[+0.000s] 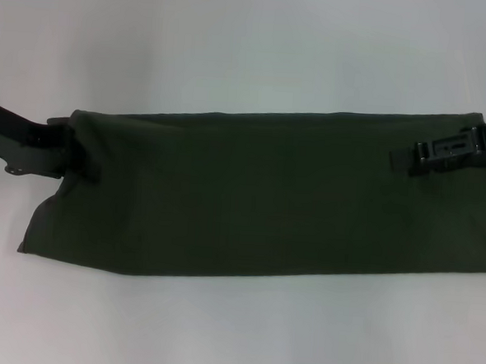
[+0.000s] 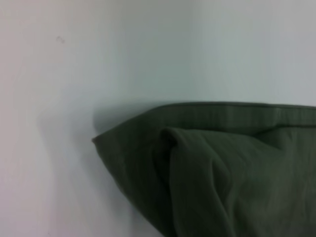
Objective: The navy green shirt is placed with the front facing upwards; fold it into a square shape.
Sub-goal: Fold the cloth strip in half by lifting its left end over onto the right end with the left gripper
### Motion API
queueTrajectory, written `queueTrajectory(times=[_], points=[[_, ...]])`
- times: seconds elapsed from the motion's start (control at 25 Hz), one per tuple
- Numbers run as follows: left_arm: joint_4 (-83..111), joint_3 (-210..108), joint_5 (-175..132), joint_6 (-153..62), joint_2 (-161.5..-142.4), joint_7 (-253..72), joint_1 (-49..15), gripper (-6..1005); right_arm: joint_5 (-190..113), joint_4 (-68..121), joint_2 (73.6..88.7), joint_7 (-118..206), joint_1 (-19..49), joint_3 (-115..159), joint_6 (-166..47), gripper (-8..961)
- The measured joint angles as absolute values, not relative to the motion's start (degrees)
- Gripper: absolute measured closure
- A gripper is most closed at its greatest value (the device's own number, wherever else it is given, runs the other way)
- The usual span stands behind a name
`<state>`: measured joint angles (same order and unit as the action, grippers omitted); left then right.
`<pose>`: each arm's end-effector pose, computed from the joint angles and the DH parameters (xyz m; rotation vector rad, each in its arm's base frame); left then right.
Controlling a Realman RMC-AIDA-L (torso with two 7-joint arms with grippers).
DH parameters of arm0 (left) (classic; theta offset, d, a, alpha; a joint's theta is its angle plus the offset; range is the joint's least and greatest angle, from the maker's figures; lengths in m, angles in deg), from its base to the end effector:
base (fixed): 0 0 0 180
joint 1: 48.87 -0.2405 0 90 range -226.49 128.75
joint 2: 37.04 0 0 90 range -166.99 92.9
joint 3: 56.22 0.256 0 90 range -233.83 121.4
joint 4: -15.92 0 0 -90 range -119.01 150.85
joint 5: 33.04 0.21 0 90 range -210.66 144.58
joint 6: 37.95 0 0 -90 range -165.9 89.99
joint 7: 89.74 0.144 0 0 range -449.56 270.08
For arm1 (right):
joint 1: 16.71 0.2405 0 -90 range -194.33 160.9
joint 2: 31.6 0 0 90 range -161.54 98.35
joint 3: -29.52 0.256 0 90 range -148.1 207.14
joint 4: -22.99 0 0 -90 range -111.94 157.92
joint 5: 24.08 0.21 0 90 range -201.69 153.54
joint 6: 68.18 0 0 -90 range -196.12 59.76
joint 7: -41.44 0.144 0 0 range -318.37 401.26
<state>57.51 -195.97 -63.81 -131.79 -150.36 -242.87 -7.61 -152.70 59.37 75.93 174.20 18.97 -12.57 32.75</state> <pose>-0.2775 0.3530 0.0323 -2.1839 -2.0658 0.0999 0.2790 0.3321 0.0591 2.5166 -1.8034 -0.2861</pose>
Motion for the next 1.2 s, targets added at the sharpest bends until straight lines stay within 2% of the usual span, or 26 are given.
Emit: queueTrajectory(times=[0.68, 1.0, 1.2], points=[[57.2, -195.8, -63.6, -131.9, -149.87, -242.3, -7.7, 917, -152.8, 59.4, 75.89, 174.3, 19.3, -12.6, 32.8, 146], [57.1, -196.2, -63.7, -132.4, -146.81, -242.5, -8.7, 918, -152.8, 59.4, 75.89, 174.4, 19.3, -12.6, 32.8, 146], [57.1, -197.2, -63.3, -132.7, -145.53, -242.5, -9.4, 919, -152.8, 59.4, 75.89, 174.6, 19.4, -12.6, 32.8, 147]])
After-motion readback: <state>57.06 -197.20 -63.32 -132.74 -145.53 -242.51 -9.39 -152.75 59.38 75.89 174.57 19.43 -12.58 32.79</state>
